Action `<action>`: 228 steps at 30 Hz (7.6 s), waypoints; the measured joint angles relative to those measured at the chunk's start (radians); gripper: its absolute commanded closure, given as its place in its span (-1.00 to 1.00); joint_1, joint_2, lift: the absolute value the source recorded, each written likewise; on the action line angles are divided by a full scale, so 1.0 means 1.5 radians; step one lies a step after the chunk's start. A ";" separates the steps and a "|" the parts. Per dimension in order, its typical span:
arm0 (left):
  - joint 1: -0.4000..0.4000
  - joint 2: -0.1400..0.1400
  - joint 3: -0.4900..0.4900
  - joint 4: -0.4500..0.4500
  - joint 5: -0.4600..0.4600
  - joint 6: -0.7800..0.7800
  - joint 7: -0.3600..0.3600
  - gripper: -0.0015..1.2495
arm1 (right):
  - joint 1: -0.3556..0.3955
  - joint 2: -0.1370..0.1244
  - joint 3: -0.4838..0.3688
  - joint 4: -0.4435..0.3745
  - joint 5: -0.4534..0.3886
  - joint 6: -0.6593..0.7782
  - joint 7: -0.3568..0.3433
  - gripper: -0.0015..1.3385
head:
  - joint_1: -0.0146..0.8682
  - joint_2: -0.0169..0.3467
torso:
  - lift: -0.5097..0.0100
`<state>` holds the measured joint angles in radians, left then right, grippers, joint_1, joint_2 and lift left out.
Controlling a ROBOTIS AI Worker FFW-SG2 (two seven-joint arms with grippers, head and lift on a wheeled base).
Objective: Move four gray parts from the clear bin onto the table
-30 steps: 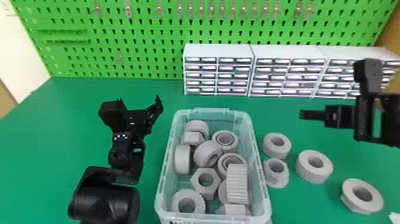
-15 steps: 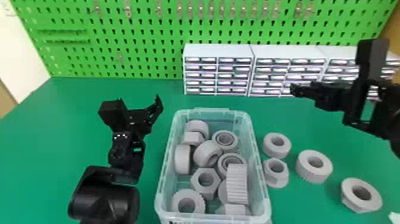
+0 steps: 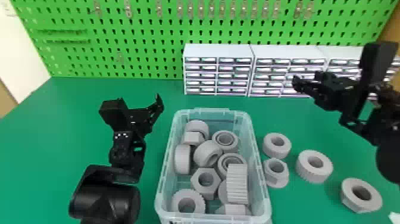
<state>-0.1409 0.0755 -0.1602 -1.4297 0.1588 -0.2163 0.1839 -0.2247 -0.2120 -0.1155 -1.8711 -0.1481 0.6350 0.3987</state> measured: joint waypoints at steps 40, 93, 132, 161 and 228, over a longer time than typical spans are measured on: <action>0.014 -0.007 0.014 -0.002 -0.008 0.000 -0.015 -0.83 | 0.121 0.092 -0.171 0.036 0.045 -0.268 -0.062 -0.22 | 0.60 -0.51 | 0.76; -0.006 -0.025 0.030 -0.031 -0.047 0.032 -0.061 -0.83 | 0.086 0.082 -0.122 0.055 0.055 -0.269 -0.062 -0.22 | 0.60 -0.51 | 0.76; 0.003 -0.026 0.022 -0.031 -0.045 0.041 -0.061 -0.84 | 0.094 0.083 -0.079 0.084 0.041 -0.276 -0.062 -0.22 | 0.60 -0.51 | 0.76; 0.006 -0.026 0.020 -0.031 -0.046 0.042 -0.062 -0.84 | 0.131 0.080 -0.077 0.055 0.019 -0.294 -0.062 -0.22 | 0.60 -0.51 | 0.76; 0.019 -0.031 0.079 -0.053 -0.076 0.058 -0.074 -0.84 | 0.131 0.070 -0.054 0.056 0.016 -0.276 -0.062 -0.22 | 0.60 -0.51 | 0.76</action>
<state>-0.1131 0.0284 -0.0419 -1.5096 0.0450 -0.1292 0.0723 -0.0275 -0.1075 -0.1959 -1.7873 -0.1244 0.2209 0.3052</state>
